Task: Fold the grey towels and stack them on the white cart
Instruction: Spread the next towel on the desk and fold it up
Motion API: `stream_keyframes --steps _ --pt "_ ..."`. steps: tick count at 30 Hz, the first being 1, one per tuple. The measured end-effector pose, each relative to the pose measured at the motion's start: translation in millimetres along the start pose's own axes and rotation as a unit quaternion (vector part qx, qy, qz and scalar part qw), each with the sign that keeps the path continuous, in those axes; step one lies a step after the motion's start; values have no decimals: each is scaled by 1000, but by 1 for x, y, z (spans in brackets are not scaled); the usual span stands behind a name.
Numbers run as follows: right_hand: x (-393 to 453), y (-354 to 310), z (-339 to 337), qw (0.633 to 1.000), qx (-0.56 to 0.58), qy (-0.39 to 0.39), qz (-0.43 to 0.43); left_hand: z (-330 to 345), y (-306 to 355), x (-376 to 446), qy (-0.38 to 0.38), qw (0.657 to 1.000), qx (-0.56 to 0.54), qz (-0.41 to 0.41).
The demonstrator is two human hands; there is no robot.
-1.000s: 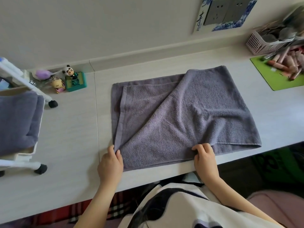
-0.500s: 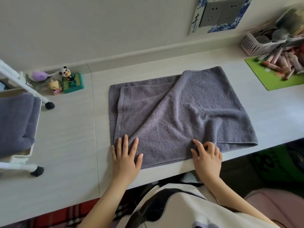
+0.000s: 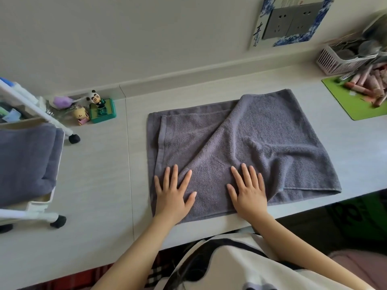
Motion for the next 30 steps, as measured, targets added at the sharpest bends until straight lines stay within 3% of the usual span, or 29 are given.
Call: stream_keyframes --steps 4,8,11,15,20,23,25,30 --pt "11 6 -4 998 4 -1 68 0 -4 1 6 1000 -5 -8" --pt "32 -19 -11 999 32 11 40 -27 -9 21 103 991 -81 -13" --pt "47 -34 -10 997 65 5 33 -43 -30 56 144 980 -121 -71" --pt "56 -34 -1 999 36 -4 27 -55 -68 110 98 955 -179 -217" --pt "69 -33 -11 995 48 63 55 -60 -103 171 62 914 -242 -319" --pt "79 -36 -9 995 61 72 41 -46 -115 204 22 884 -324 -336" --pt "82 -35 -6 994 65 71 49 -41 -116 219 4 882 -340 -326" --pt "82 -30 -4 993 50 78 70 -51 -138 223 129 873 -320 -345"
Point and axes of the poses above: each hand's wrist, its own x-axis towards the middle knuckle, its own z-axis out of the palm, y = z × x, the point moved 7 cm from there along x, towards the middle knuckle, and after that the axes turned 4 degrees about -x, right-handed, at the moved point
